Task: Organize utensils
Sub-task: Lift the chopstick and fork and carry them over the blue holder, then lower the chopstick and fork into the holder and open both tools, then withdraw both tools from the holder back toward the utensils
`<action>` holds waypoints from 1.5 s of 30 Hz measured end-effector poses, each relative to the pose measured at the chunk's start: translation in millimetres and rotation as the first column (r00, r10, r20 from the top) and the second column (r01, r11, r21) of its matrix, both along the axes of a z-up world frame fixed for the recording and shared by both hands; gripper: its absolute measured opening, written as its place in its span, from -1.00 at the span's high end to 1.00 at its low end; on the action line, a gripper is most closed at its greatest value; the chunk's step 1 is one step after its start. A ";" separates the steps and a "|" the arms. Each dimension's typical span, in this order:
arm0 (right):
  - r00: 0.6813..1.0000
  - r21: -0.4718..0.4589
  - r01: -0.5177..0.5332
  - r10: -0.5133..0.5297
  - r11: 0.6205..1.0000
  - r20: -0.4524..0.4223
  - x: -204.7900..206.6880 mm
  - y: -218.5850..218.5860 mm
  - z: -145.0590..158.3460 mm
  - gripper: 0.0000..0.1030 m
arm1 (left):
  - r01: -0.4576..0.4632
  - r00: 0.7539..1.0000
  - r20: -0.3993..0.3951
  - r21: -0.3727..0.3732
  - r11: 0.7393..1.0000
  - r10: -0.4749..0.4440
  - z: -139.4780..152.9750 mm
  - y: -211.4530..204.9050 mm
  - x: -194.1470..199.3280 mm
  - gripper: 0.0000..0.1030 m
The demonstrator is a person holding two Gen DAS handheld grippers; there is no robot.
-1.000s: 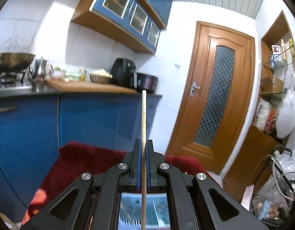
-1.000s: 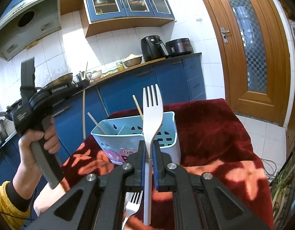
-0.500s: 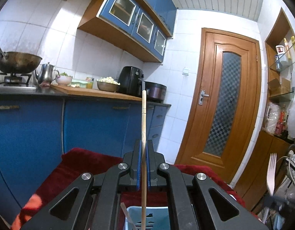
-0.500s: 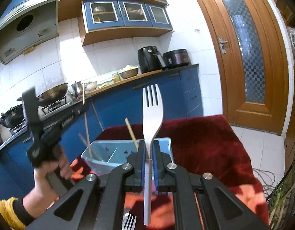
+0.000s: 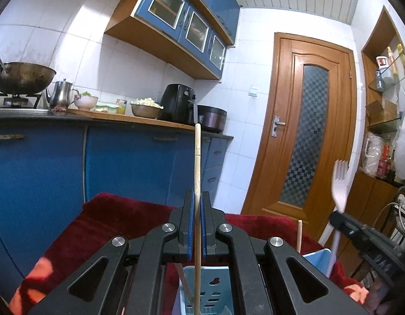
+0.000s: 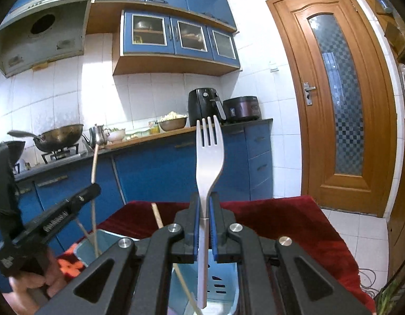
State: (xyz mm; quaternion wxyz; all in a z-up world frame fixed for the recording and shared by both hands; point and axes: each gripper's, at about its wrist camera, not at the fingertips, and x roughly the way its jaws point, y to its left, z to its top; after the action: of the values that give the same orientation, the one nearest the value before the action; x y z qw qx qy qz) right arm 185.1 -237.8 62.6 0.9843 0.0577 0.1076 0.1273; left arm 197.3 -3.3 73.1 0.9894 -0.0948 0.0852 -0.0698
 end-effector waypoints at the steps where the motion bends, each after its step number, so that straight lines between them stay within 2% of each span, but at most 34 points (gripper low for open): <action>1: 1.000 -0.012 -0.002 0.002 1.000 -0.008 1.3 0.6 -4.0 0.84 | 0.000 1.000 0.003 0.003 1.000 0.000 -0.5 -0.4 -0.4 0.92; 12: 0.996 -0.009 -0.025 0.025 1.000 -0.081 -1.9 -3.8 -16.6 0.81 | 0.010 1.000 0.008 0.043 0.999 -0.010 0.7 -8.9 -10.4 0.90; 15: 0.996 0.007 -0.036 0.036 0.999 -0.082 -6.8 -4.9 -16.1 0.50 | 0.018 1.000 -0.004 0.053 0.998 -0.018 0.2 -10.4 -16.2 0.56; 16: 0.996 0.014 -0.039 0.040 0.999 -0.083 -8.1 -5.1 -15.4 0.43 | 0.021 1.000 -0.008 0.058 0.998 -0.021 0.3 -11.2 -17.8 0.41; 17: 0.996 0.021 -0.041 0.042 0.999 -0.082 -10.6 -5.9 -14.1 0.43 | 0.023 1.000 -0.012 0.064 0.998 -0.022 -0.2 -12.0 -20.0 0.36; 27: 0.997 0.035 -0.038 0.040 0.999 -0.071 -33.6 -3.0 0.6 0.42 | 0.057 0.997 -0.062 0.115 0.992 -0.050 2.2 -14.9 -43.3 0.34; 31: 0.996 0.047 -0.044 0.047 0.998 -0.077 -45.0 -2.4 6.3 0.41 | 0.075 0.995 -0.076 0.110 0.991 -0.067 6.5 -12.3 -54.3 0.34; 37: 0.993 0.039 -0.050 0.054 0.998 -0.102 -65.0 0.2 13.9 0.41 | 0.101 0.991 -0.097 0.115 0.988 -0.090 14.1 -8.9 -75.1 0.34; 45: 0.987 0.028 -0.047 0.051 0.998 -0.150 -96.6 1.7 14.7 0.41 | 0.121 0.981 -0.167 0.127 0.984 -0.099 16.4 -2.6 -100.1 0.34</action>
State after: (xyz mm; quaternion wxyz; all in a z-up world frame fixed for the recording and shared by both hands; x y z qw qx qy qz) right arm 88.5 -236.1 77.3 0.9691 0.0766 0.1817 0.1479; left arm 97.2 -5.9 89.6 0.9781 -0.0272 0.1742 -0.1106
